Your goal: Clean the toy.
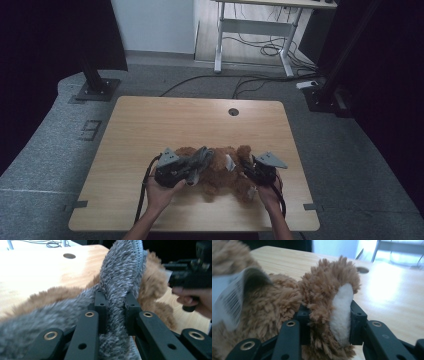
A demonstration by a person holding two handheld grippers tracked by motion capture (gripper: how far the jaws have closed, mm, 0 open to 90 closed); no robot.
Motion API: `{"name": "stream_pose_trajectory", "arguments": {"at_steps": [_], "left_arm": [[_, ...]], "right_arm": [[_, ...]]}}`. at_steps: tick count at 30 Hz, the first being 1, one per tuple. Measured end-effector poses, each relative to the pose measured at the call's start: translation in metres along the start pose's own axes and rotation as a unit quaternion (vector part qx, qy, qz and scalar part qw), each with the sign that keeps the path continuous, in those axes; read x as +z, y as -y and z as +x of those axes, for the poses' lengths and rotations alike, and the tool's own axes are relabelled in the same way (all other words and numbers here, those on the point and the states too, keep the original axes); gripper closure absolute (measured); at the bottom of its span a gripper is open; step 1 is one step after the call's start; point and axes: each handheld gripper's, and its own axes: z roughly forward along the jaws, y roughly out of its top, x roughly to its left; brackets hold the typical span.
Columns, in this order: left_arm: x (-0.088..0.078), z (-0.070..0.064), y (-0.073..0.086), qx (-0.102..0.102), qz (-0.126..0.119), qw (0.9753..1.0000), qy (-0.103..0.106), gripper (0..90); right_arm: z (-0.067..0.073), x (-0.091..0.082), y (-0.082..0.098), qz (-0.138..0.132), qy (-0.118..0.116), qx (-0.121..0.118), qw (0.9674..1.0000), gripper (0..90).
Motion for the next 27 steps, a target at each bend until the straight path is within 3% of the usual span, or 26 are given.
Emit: {"name": "stream_pose_trajectory", "arguments": {"at_steps": [3, 7, 12, 17, 21, 27], "left_arm": [[-0.002, 0.003, -0.014, -0.003, -0.006, 1.0000, 0.003, 77.0], [0.003, 0.004, -0.036, -0.004, -0.011, 0.9999, 0.000, 76.5], [0.028, 0.004, -0.056, -0.002, 0.020, 0.9998, -0.007, 76.4], [0.051, 0.015, -0.044, -0.024, 0.070, 0.9972, -0.006, 76.4], [0.047, 0.015, -0.028, -0.019, 0.067, 0.9976, -0.009, 76.9], [0.021, 0.017, -0.009, -0.013, 0.044, 0.9989, -0.011, 77.3]], "right_arm": [[0.003, -0.003, 0.004, -0.011, 0.001, -0.023, 0.9997, 64.5], [0.003, -0.004, 0.009, -0.019, -0.001, -0.031, 0.9993, 64.6], [0.002, -0.006, 0.010, -0.017, -0.007, -0.031, 0.9993, 64.5], [0.000, -0.006, 0.013, -0.020, -0.014, -0.021, 0.9995, 64.4], [-0.001, -0.005, 0.013, -0.014, -0.017, -0.017, 0.9996, 64.3], [-0.001, -0.009, 0.016, -0.005, -0.025, -0.007, 0.9997, 64.3]]}}
